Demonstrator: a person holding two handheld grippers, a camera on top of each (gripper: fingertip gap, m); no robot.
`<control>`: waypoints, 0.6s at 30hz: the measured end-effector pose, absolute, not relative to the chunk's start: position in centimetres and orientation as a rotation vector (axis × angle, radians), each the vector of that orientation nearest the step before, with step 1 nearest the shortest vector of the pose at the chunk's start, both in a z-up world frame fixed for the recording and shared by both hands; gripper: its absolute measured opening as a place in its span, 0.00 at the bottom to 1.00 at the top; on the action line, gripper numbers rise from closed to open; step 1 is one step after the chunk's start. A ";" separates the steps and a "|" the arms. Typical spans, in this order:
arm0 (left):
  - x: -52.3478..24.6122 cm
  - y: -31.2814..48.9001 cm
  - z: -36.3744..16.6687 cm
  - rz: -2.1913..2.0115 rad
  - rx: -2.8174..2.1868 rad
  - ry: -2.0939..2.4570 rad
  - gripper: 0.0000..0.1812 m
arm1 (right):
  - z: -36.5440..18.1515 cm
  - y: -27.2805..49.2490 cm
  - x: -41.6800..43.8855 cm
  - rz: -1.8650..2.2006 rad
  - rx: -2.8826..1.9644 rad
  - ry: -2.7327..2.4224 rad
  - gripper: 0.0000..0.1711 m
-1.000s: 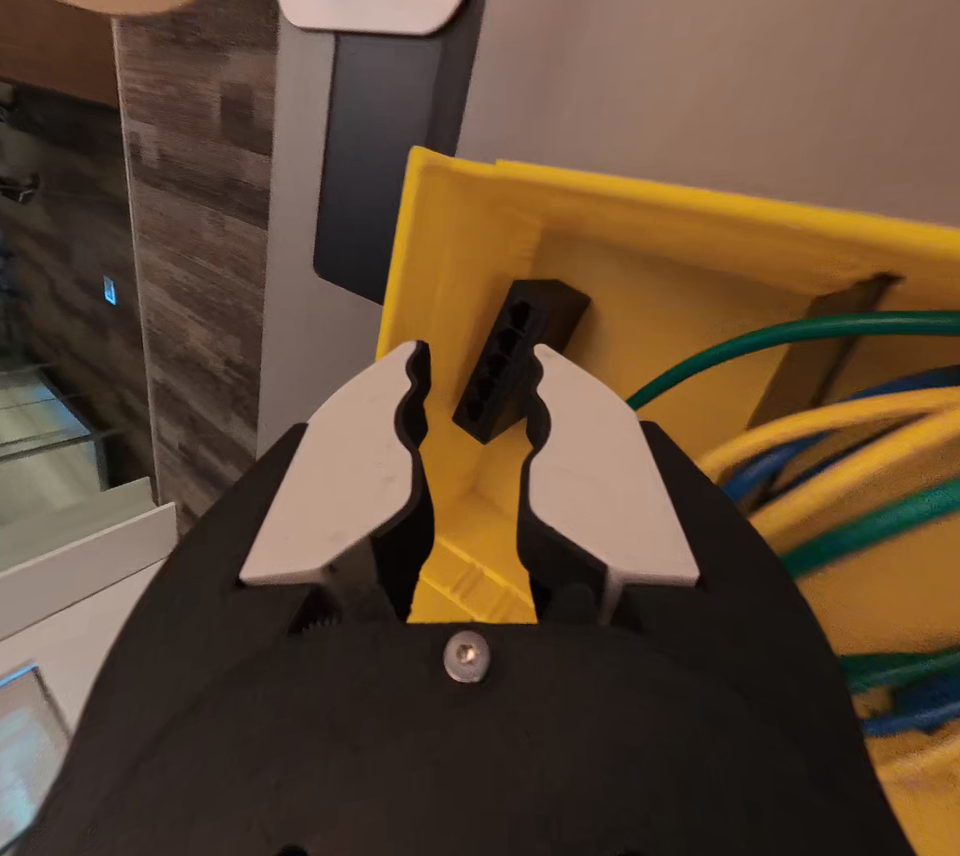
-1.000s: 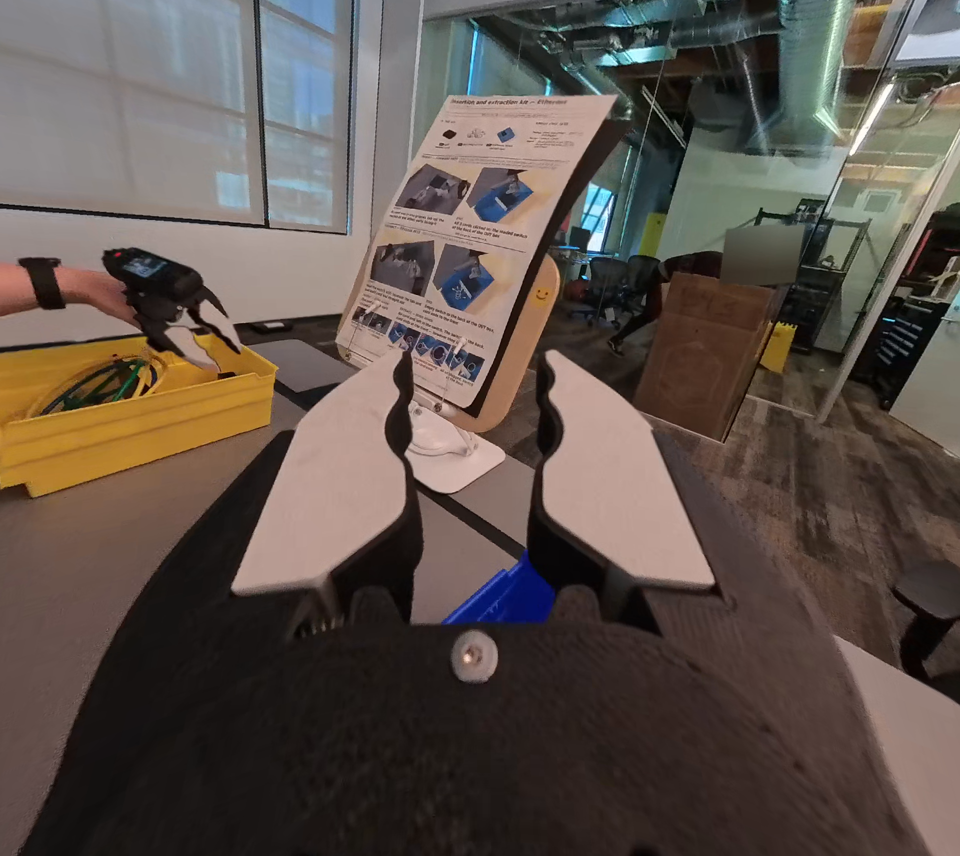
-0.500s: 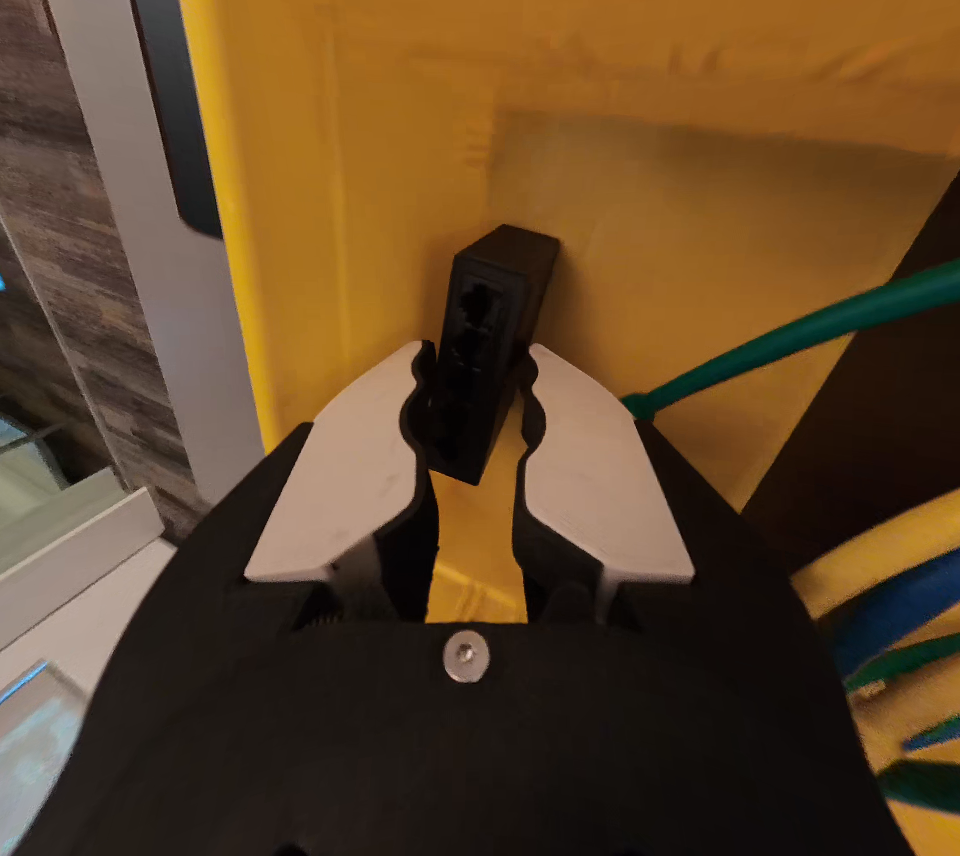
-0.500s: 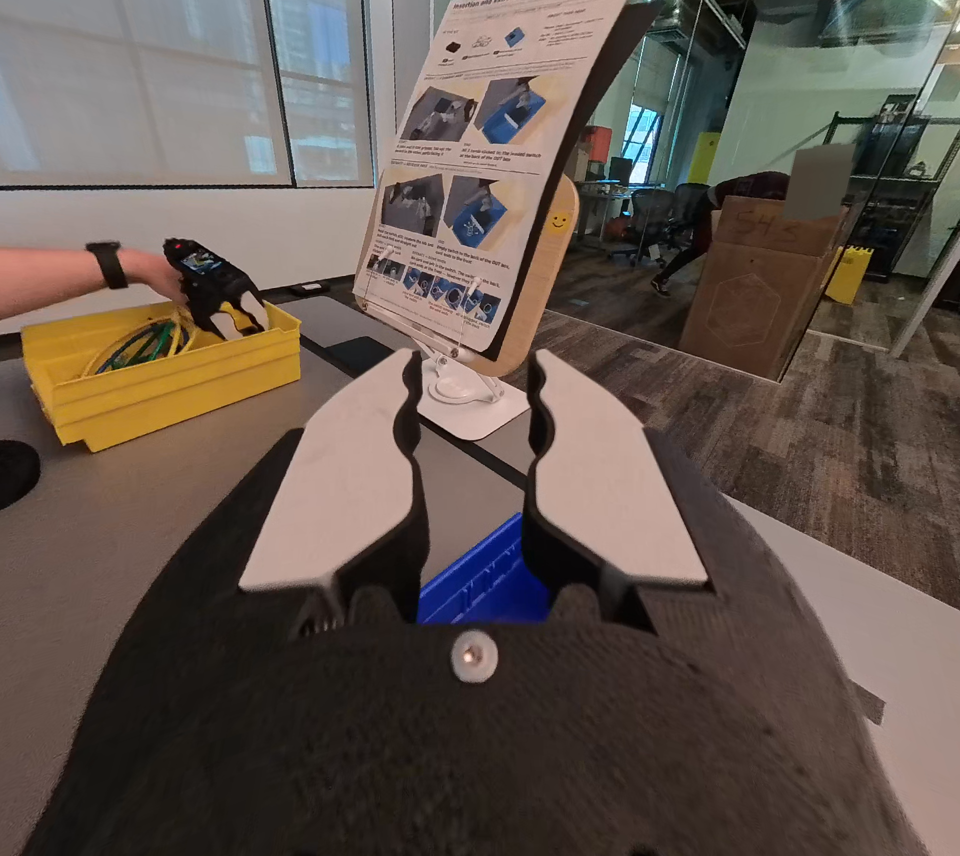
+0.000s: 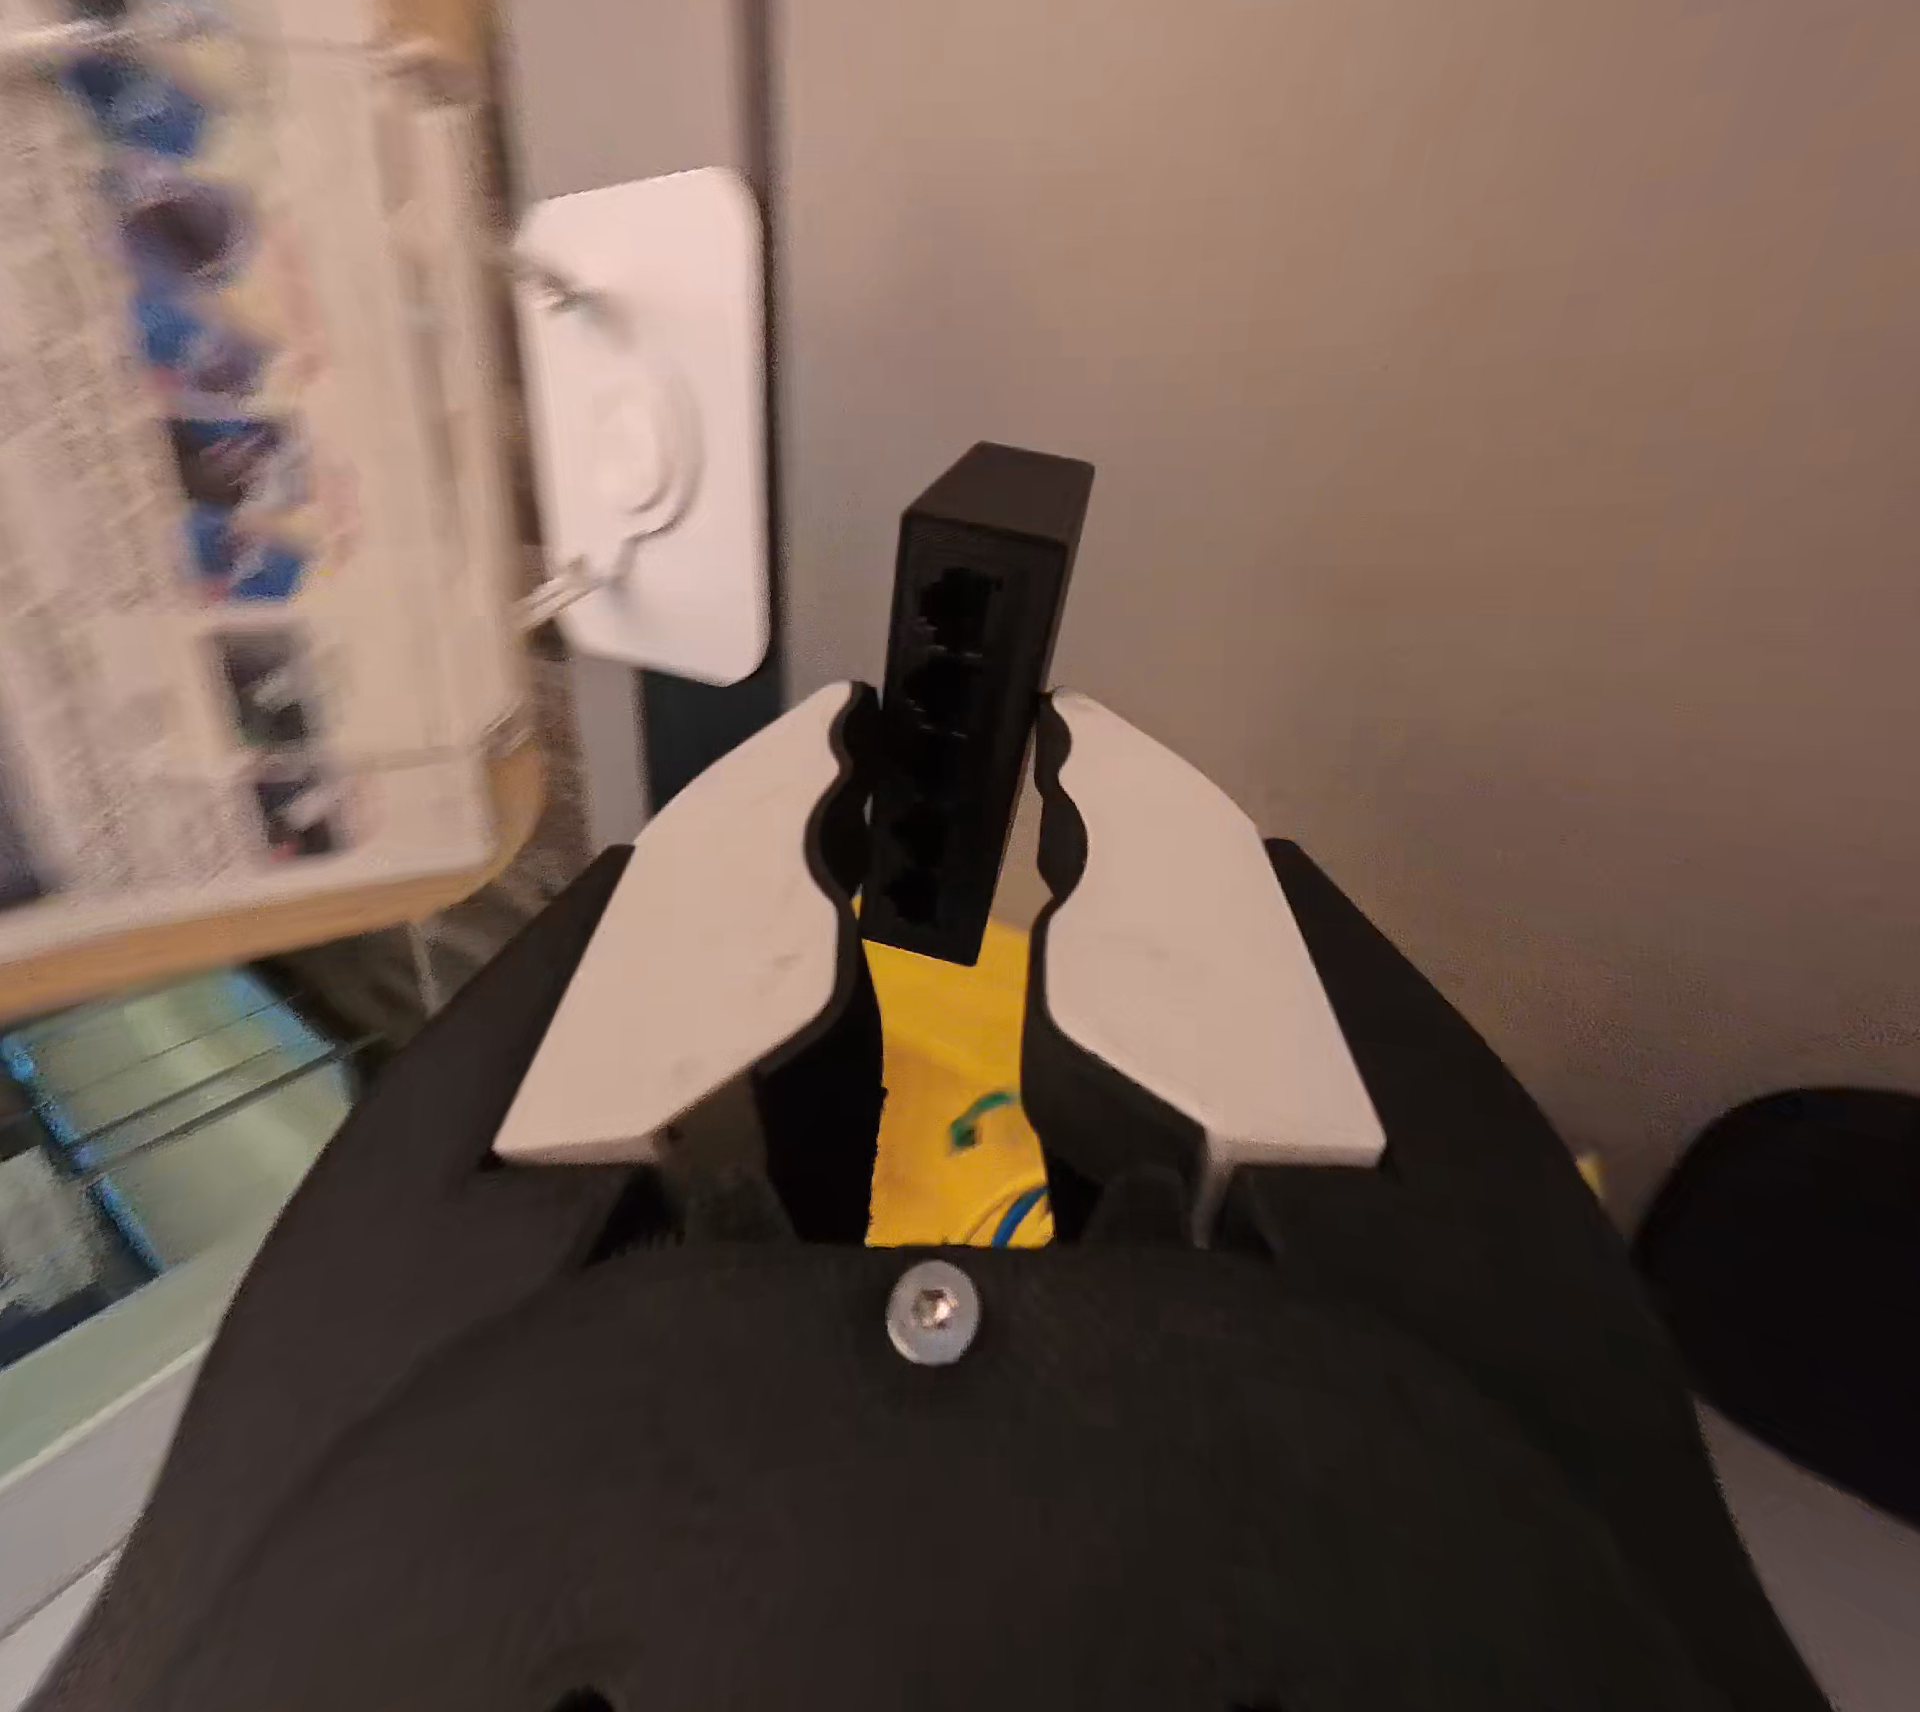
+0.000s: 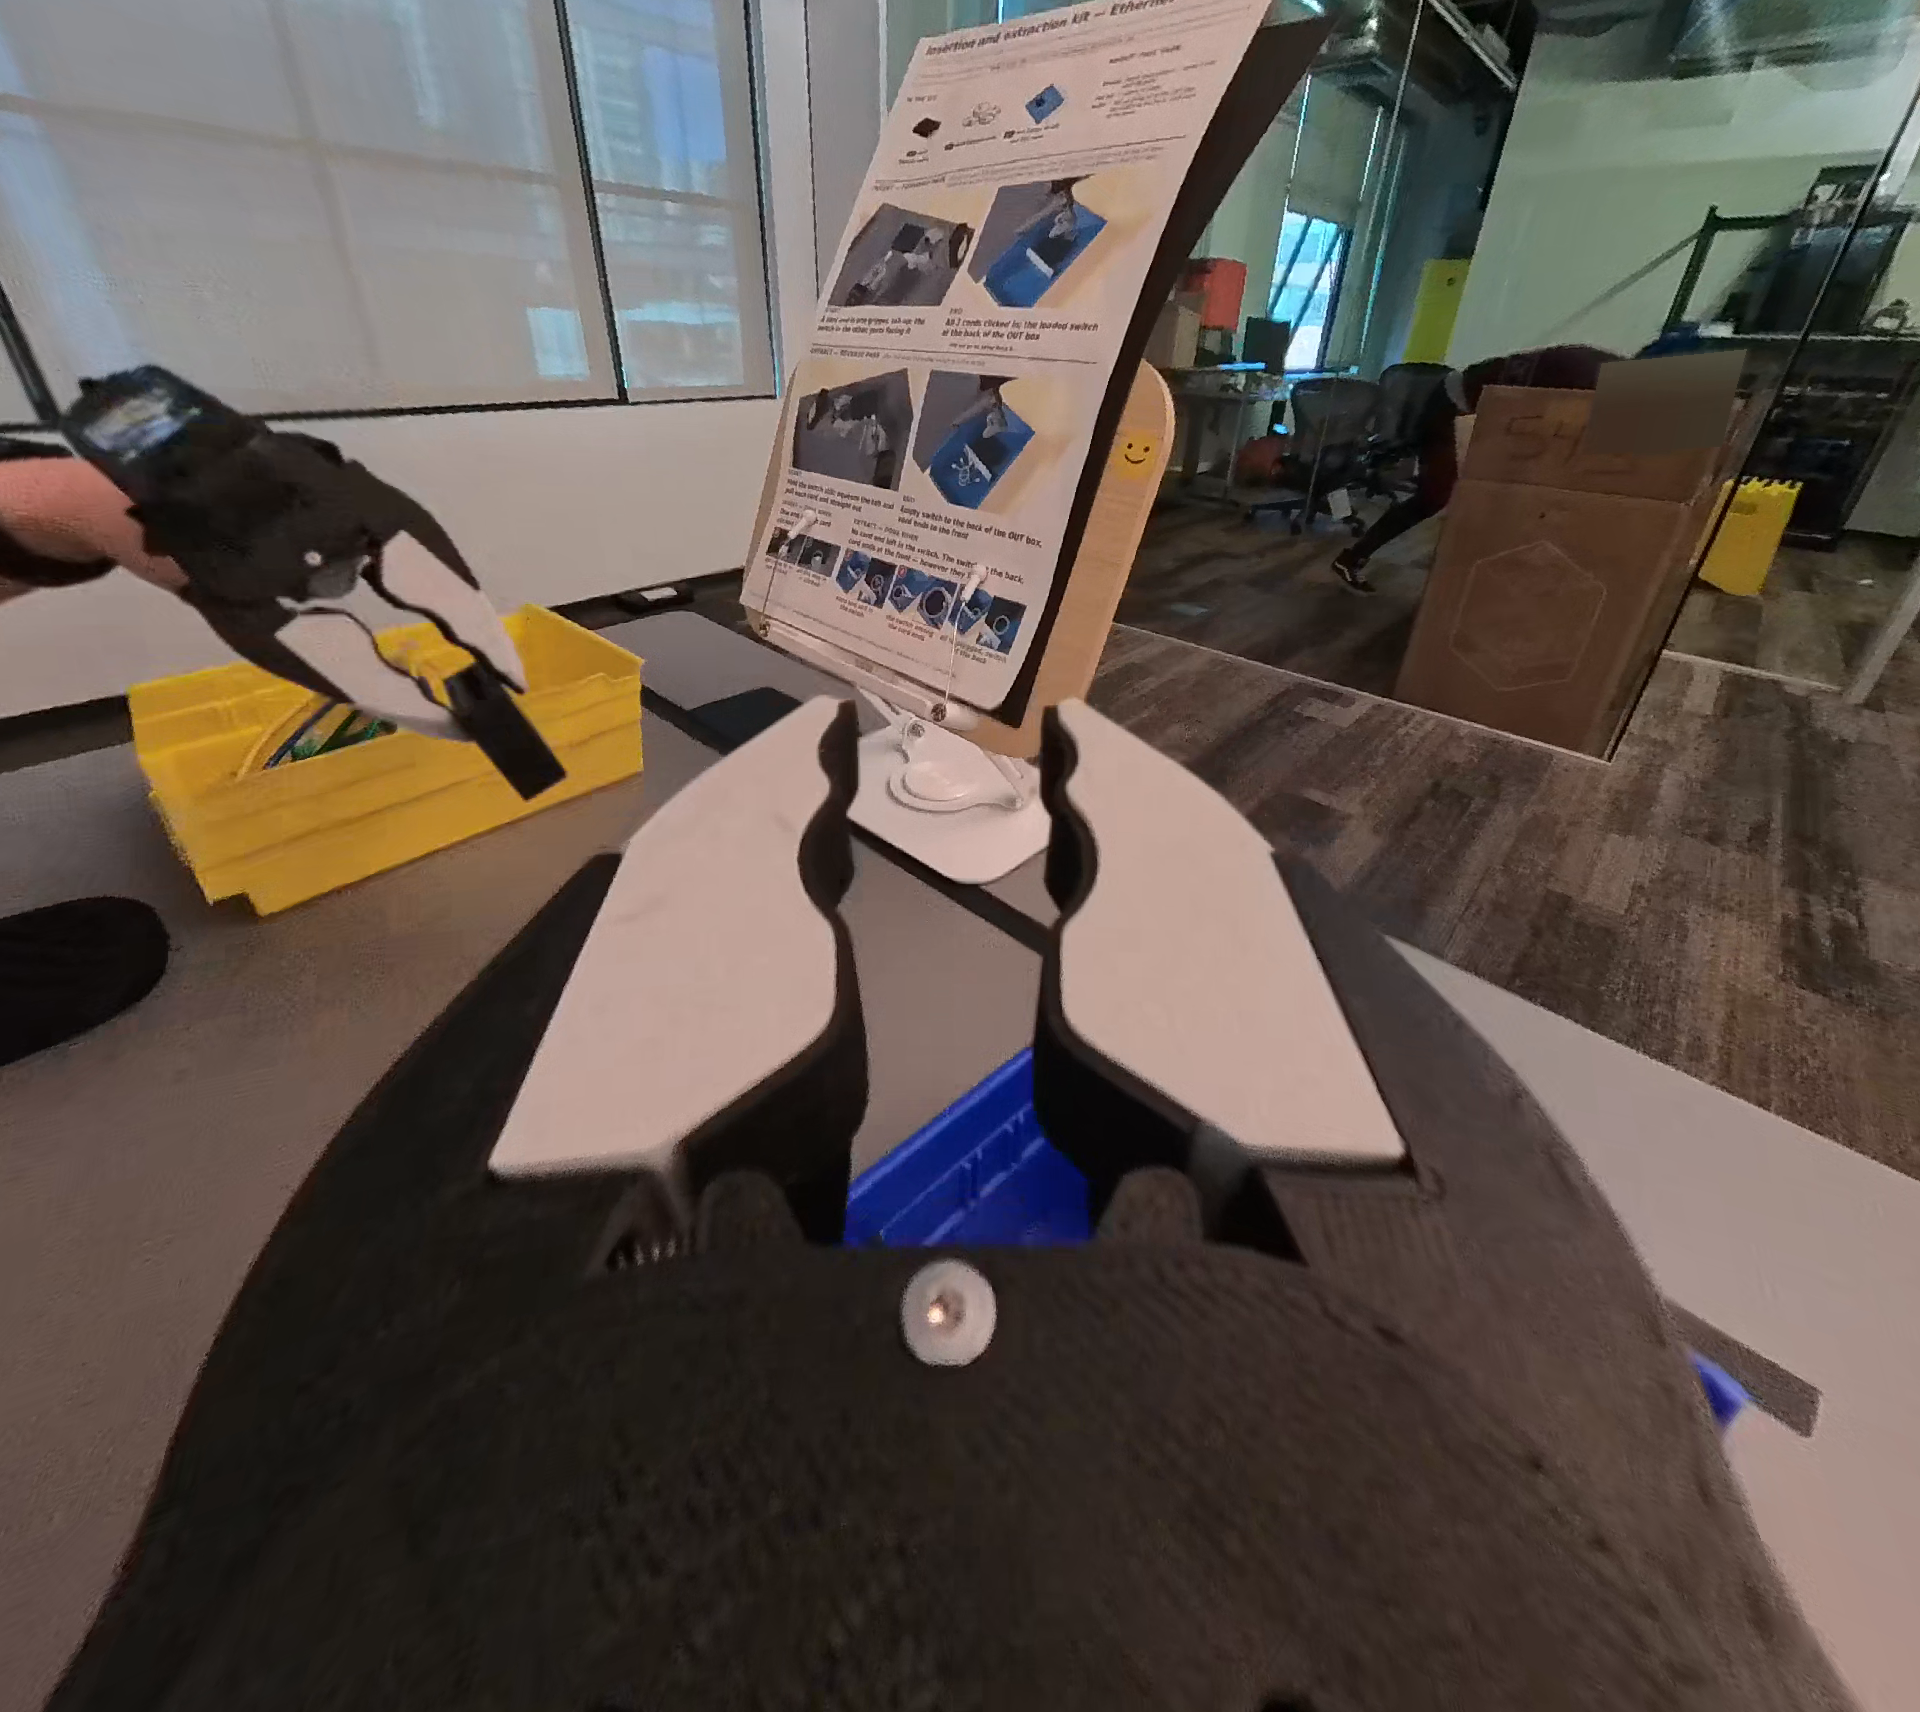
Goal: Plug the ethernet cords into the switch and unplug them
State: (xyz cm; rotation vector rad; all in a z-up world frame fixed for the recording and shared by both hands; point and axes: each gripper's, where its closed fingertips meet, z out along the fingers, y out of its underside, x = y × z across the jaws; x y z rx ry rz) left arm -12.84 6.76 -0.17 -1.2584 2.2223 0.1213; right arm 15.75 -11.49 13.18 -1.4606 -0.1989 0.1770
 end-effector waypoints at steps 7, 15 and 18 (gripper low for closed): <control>-10.2 6.8 -10.2 0.239 -1.447 2.425 0.15 | 0.9 -15.6 25.1 -0.166 -2.175 0.126 0.26; -12.4 11.6 -13.0 0.150 -1.689 2.414 0.16 | -9.8 -22.1 27.1 0.102 -2.628 0.428 0.29; -12.5 11.8 -12.9 0.070 -1.677 2.422 0.15 | -11.3 -23.4 26.6 0.149 -2.737 0.483 0.11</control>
